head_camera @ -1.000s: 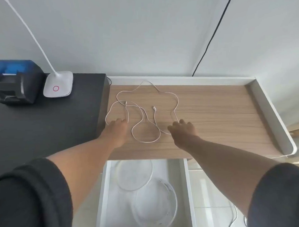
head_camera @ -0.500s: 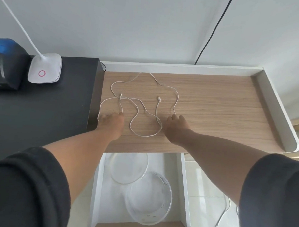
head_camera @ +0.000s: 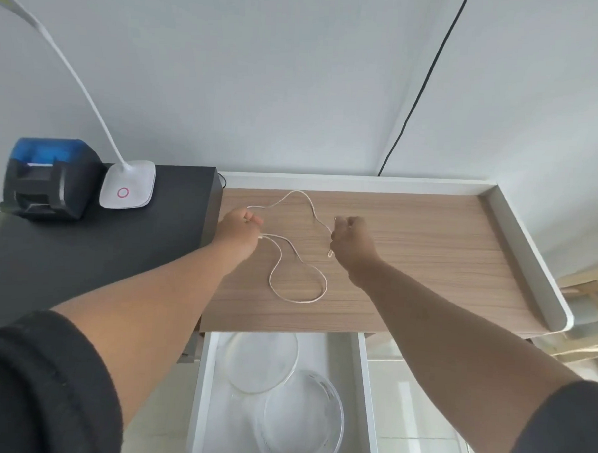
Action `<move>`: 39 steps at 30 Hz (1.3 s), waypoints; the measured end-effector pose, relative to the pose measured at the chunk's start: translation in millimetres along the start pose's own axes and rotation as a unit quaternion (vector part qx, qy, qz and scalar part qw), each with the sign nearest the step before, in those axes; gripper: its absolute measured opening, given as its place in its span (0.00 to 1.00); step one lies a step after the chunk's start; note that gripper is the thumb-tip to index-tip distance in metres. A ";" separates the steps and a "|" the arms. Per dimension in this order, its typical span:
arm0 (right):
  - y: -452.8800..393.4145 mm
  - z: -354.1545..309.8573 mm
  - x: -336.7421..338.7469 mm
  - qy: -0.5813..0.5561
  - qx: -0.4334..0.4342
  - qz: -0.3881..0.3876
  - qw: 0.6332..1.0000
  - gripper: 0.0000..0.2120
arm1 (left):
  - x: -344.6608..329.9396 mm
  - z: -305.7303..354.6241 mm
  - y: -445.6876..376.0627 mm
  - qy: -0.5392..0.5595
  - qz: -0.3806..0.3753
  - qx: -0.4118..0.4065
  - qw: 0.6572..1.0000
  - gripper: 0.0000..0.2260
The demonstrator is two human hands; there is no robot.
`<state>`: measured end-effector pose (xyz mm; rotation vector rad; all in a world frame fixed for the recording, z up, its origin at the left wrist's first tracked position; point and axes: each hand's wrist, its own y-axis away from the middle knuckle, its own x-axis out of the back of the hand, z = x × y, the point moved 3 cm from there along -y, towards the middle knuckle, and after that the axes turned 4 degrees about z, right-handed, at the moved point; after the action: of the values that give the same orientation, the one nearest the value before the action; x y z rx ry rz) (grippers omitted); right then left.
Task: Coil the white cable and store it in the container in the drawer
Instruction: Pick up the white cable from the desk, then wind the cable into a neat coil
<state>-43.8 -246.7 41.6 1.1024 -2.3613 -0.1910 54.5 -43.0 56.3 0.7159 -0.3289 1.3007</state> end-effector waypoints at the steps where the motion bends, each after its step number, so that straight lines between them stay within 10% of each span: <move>1: 2.5 -10.4 5.5 -0.039 0.002 -0.005 0.999 0.13 | 5.7 9.5 1.3 0.033 0.017 0.007 0.999 0.13; 13: 54.3 -124.2 38.4 -0.405 -0.035 -0.139 0.903 0.06 | 36.1 121.9 57.6 0.203 -0.134 -0.045 0.969 0.17; 24: 79.6 -181.6 79.0 -0.461 0.040 -0.103 0.880 0.10 | 41.1 153.5 84.5 0.073 -0.142 -0.243 0.957 0.12; 39: 72.2 -235.8 154.2 -0.541 0.087 -0.042 0.835 0.11 | 92.8 169.1 83.3 -0.020 -0.180 -0.281 0.942 0.15</move>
<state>-53.4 -293.2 328.5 1.4119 -3.3543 -0.8399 27.6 -74.0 262.3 0.2931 -0.5477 0.7863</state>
